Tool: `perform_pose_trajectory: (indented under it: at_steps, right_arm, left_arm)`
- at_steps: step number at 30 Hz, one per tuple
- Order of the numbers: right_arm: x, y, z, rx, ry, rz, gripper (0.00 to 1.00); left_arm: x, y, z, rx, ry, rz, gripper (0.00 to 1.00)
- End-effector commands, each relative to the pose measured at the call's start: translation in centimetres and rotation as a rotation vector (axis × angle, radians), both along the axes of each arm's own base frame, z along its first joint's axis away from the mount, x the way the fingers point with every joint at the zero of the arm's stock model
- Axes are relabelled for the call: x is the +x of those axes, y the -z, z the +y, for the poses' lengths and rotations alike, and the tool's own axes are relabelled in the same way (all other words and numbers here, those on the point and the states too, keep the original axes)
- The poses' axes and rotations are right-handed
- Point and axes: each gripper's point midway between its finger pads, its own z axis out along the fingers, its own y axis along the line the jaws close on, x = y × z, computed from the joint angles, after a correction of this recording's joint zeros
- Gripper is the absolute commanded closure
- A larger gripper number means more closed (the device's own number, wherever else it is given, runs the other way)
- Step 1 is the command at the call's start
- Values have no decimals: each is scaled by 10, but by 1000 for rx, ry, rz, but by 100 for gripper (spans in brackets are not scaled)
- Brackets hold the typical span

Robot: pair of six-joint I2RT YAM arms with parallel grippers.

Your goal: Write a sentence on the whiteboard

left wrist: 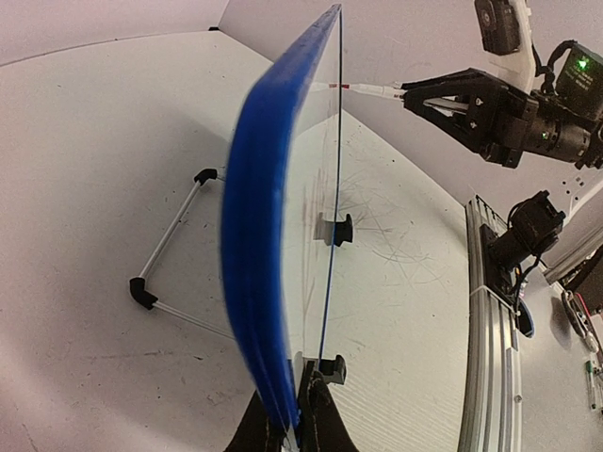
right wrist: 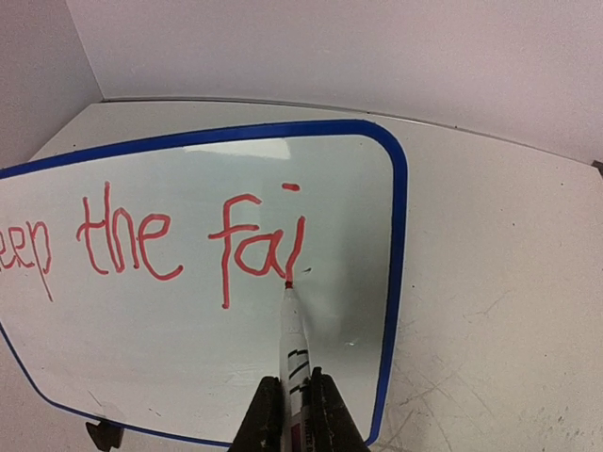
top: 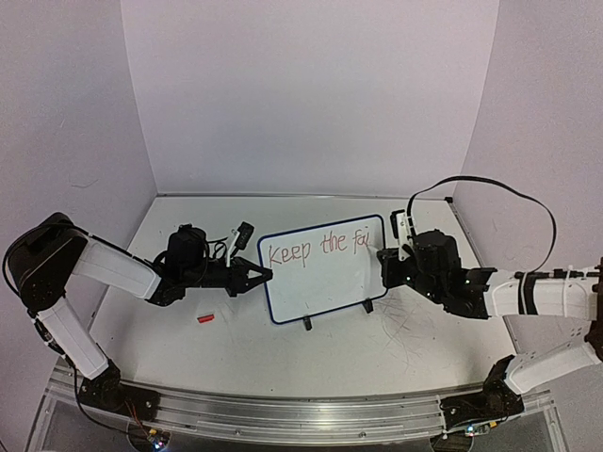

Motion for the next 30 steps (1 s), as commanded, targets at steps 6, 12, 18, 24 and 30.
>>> perform_pose_trajectory:
  at_steps: [6, 12, 18, 24, 30]
  right_arm:
    - [6, -44, -6, 60, 27, -118, 100]
    - [15, -50, -5, 50, 52, -143, 100]
    - [21, -57, -5, 44, 69, -167, 100]
    - [26, -58, -6, 40, 89, -172, 100]
    - [28, -53, -5, 33, 92, -163, 100]
  left_arm:
    - [28, 17, 19, 120, -144, -54, 100]
    - [27, 16, 20, 121, -145, -57, 100]
    - [27, 17, 21, 124, -146, -58, 100]
    - [27, 18, 20, 126, -143, -57, 100]
    - [27, 16, 21, 125, -146, -62, 100]
